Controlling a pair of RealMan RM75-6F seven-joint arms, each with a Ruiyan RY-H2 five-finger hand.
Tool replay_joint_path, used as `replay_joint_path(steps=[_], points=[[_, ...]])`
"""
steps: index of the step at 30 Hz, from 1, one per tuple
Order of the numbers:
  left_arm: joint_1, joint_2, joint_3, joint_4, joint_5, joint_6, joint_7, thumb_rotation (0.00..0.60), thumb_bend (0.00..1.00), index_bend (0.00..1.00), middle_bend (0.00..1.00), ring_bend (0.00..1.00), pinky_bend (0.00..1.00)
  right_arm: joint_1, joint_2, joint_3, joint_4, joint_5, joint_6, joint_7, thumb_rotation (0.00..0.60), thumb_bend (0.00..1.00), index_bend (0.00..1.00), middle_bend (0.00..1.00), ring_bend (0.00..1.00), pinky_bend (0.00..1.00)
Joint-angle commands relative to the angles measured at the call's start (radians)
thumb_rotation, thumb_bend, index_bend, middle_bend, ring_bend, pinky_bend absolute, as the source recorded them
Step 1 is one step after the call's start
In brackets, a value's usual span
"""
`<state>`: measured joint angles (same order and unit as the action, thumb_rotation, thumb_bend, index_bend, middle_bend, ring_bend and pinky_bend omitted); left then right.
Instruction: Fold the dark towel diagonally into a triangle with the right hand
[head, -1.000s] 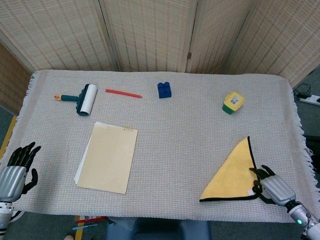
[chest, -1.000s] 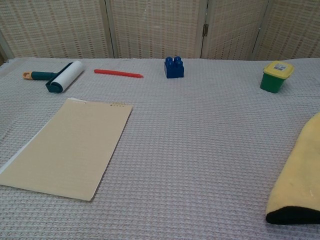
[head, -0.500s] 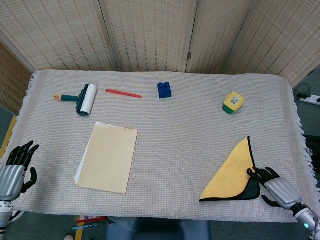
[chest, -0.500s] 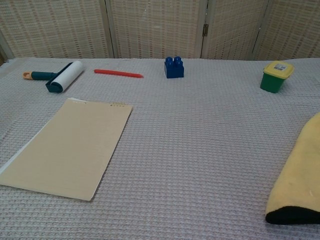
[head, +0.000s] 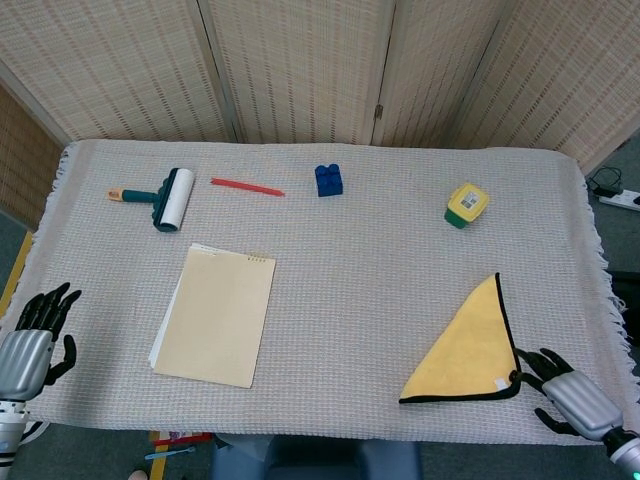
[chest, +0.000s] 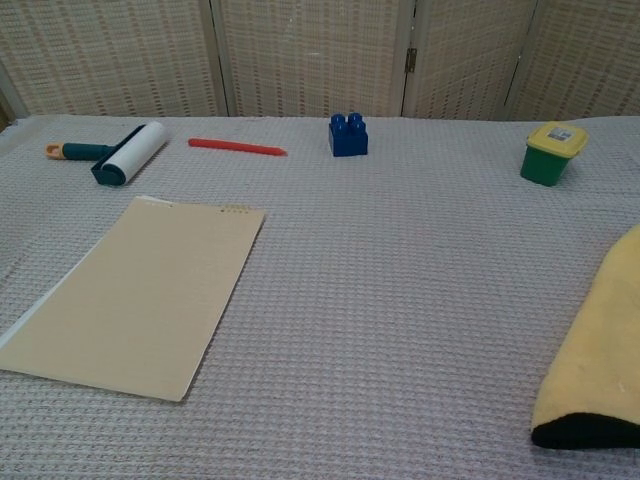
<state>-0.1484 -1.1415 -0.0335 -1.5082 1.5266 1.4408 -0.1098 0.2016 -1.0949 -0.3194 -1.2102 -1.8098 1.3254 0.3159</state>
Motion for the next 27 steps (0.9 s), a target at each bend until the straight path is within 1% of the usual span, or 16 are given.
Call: replay_joint_path(steps=[1,7,10,11,12,13,14,15,16,17,19,20,23,25,27], points=[[-0.001,-0.001,0.002,-0.001,0.002,-0.001,0.001,0.6,0.81,0.0,0.0,0.0,0.0,-0.013,0.011,-0.007,-0.009,-0.006,0.008,-0.015,0.6,0.49,0.35,0.02,0.07,0.0],[-0.002,-0.002,0.008,-0.006,0.008,-0.005,0.008,0.6,0.81,0.0,0.0,0.0,0.0,-0.034,0.027,-0.01,-0.016,-0.009,0.027,-0.013,0.6,0.49,0.43,0.03,0.07,0.0],[-0.002,-0.002,0.009,-0.007,0.01,-0.004,0.011,0.6,0.81,0.0,0.0,0.0,0.0,-0.046,0.034,-0.003,-0.025,-0.009,0.06,0.014,0.6,0.49,0.44,0.04,0.08,0.0],[-0.002,-0.003,0.01,-0.007,0.011,-0.004,0.012,0.6,0.81,0.0,0.0,0.0,0.0,-0.052,0.035,0.003,-0.03,-0.007,0.079,0.032,0.6,0.49,0.42,0.04,0.08,0.0],[-0.002,-0.003,0.011,-0.007,0.013,-0.004,0.013,0.6,0.81,0.0,0.0,0.0,0.0,-0.061,0.036,0.015,-0.04,0.0,0.109,0.061,0.6,0.49,0.37,0.04,0.08,0.0],[-0.002,-0.004,0.011,-0.006,0.015,-0.004,0.016,0.6,0.81,0.0,0.0,0.0,0.0,-0.068,0.034,0.03,-0.051,0.008,0.139,0.083,0.6,0.49,0.27,0.03,0.08,0.0],[-0.003,-0.004,0.013,-0.005,0.016,-0.005,0.019,0.6,0.8,0.0,0.0,0.0,0.0,-0.074,0.031,0.048,-0.063,0.013,0.174,0.103,0.6,0.49,0.21,0.02,0.08,0.0],[-0.004,-0.005,0.014,-0.005,0.017,-0.008,0.024,0.6,0.8,0.0,0.0,0.0,0.0,-0.079,0.028,0.073,-0.083,0.022,0.214,0.121,0.6,0.49,0.12,0.01,0.07,0.0],[-0.005,-0.006,0.017,-0.006,0.02,-0.011,0.031,0.6,0.8,0.0,0.0,0.0,0.0,-0.083,0.026,0.103,-0.112,0.039,0.248,0.12,0.6,0.49,0.05,0.0,0.06,0.0],[-0.006,-0.007,0.018,-0.007,0.021,-0.012,0.035,0.6,0.8,0.0,0.0,0.0,0.0,-0.084,0.026,0.117,-0.127,0.046,0.26,0.107,0.6,0.49,0.02,0.0,0.05,0.0],[-0.006,-0.007,0.025,-0.014,0.026,-0.018,0.056,0.6,0.8,0.0,0.0,0.0,0.0,-0.091,0.032,0.166,-0.189,0.086,0.281,-0.006,0.6,0.49,0.0,0.0,0.01,0.0],[-0.006,-0.006,0.028,-0.021,0.026,-0.02,0.071,0.6,0.8,0.0,0.0,0.0,0.0,-0.101,0.031,0.199,-0.229,0.124,0.293,-0.113,0.6,0.49,0.0,0.0,0.0,0.0],[-0.002,-0.002,0.033,-0.043,0.014,-0.029,0.118,0.6,0.8,0.0,0.0,0.0,0.0,-0.137,0.02,0.261,-0.34,0.242,0.306,-0.349,0.6,0.49,0.0,0.0,0.0,0.0],[0.0,0.0,0.034,-0.056,0.008,-0.031,0.141,0.6,0.8,0.0,0.0,0.0,0.0,-0.155,0.019,0.274,-0.391,0.289,0.305,-0.406,0.6,0.49,0.0,0.0,0.0,0.0],[0.001,0.002,0.037,-0.066,0.011,-0.03,0.154,0.6,0.8,0.0,0.0,0.0,0.0,-0.165,0.034,0.273,-0.433,0.314,0.288,-0.437,0.6,0.49,0.0,0.0,0.0,0.0]])
